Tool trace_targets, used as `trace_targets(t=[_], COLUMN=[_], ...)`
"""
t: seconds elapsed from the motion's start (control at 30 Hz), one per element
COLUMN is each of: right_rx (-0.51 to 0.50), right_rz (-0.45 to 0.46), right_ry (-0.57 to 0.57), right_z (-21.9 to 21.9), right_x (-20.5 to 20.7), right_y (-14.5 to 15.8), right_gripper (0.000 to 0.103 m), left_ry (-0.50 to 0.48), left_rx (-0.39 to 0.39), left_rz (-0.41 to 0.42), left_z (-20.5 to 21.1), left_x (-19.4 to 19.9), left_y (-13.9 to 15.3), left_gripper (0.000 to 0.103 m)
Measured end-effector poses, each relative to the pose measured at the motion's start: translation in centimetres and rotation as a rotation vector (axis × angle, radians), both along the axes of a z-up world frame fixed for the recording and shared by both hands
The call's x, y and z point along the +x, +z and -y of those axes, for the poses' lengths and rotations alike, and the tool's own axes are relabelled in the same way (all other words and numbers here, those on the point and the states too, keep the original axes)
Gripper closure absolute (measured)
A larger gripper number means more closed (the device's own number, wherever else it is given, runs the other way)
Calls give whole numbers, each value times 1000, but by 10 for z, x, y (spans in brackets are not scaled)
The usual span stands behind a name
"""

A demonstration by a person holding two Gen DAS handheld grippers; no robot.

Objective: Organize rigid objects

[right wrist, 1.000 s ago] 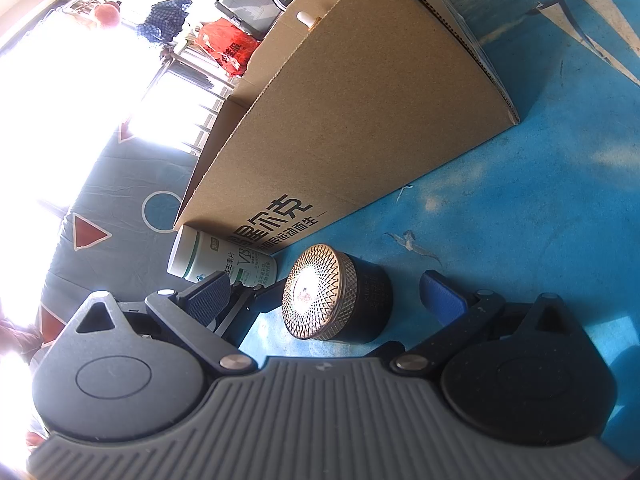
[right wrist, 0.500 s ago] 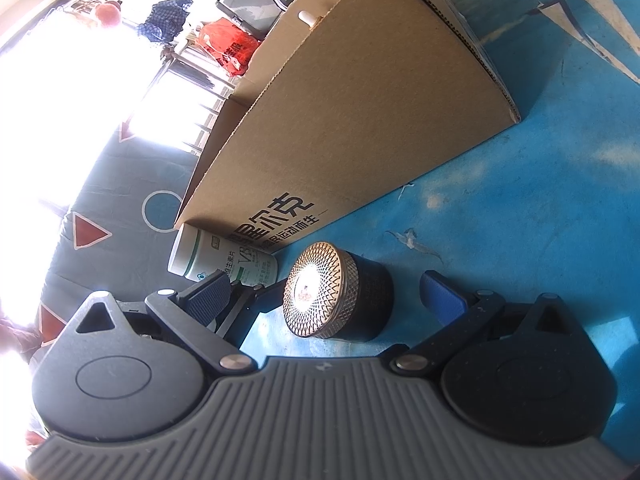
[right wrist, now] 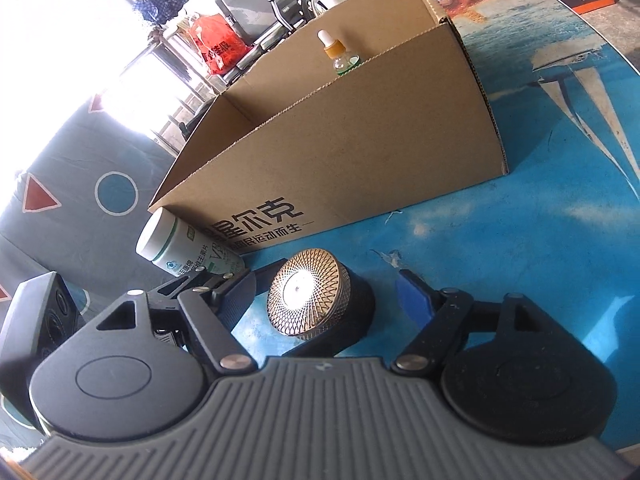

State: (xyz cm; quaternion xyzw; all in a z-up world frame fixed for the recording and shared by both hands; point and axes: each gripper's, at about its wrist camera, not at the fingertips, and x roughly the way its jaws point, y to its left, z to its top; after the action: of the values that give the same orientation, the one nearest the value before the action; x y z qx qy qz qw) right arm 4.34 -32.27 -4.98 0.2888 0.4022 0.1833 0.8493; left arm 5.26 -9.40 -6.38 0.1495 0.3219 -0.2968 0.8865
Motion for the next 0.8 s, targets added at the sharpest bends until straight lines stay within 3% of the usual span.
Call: trace_targets(t=[0.13,0.2,0.5,0.8], right_rx=[-6,-7,-70,-90], right_rz=[-23,-37,-24,47], right_ry=[3,0,-8,-18], right_z=[-3,-3,-10,-10], right_x=[1,2,0,-13], right_y=[-2,-4,5,36], right_gripper=[46,55,58,58], left_ry=[-15,-13,0,0], left_rx=[-29,-30,-63,-78], left_rz=[-15,-12,-11,61], left_z=[-4,-3,-7,-13], left_x=[4,4,3,-7], left_y=[-1,-2,-1,29], left_gripper=[46,46,46,46])
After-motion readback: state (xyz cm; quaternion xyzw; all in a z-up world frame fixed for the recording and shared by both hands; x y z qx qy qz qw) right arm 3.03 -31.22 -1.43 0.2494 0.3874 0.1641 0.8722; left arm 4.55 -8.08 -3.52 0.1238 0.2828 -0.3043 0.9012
